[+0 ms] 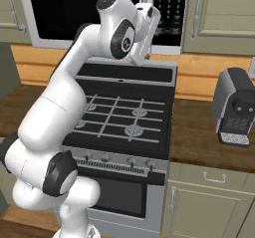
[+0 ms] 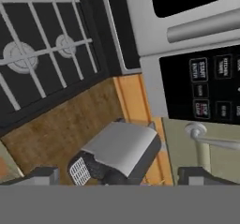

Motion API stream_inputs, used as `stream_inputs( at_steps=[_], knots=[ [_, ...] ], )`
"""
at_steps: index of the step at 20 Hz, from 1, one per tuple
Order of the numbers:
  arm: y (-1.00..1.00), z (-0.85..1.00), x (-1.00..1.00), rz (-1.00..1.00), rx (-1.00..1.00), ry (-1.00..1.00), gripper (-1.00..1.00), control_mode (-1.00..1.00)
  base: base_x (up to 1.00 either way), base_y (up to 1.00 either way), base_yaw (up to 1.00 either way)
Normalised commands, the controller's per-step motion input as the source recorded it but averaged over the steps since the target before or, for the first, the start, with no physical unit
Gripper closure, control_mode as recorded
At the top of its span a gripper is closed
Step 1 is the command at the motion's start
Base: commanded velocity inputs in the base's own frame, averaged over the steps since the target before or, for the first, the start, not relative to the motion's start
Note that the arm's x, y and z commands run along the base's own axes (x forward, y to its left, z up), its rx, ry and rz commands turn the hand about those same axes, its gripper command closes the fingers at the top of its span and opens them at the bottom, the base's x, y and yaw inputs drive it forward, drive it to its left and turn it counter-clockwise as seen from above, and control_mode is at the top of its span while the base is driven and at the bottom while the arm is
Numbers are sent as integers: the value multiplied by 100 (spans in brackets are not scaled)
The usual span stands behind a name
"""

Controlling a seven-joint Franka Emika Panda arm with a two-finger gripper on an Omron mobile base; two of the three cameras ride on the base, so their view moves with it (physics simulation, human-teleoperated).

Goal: Pick the potato from the sink and place it in the bowl. Then pick the bowl and place it in the microwave. Then close the microwave door and press the start button.

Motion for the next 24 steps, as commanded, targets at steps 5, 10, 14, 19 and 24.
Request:
stream_inputs(
  at_steps=[5,10,14,19,24],
  knots=[
    [4,-6,29,60,19,-38,-100,-100,0,0,0],
    [17,-34,44,41,1,-40,-100,-100,0,0,0],
    [0,5,59,16,5,-25,100,-100,0,0,0],
    [1,29,44,1,8,-5,100,-100,0,0,0],
    [0,15,44,0,9,-4,100,-100,0,0,0]
  ],
)
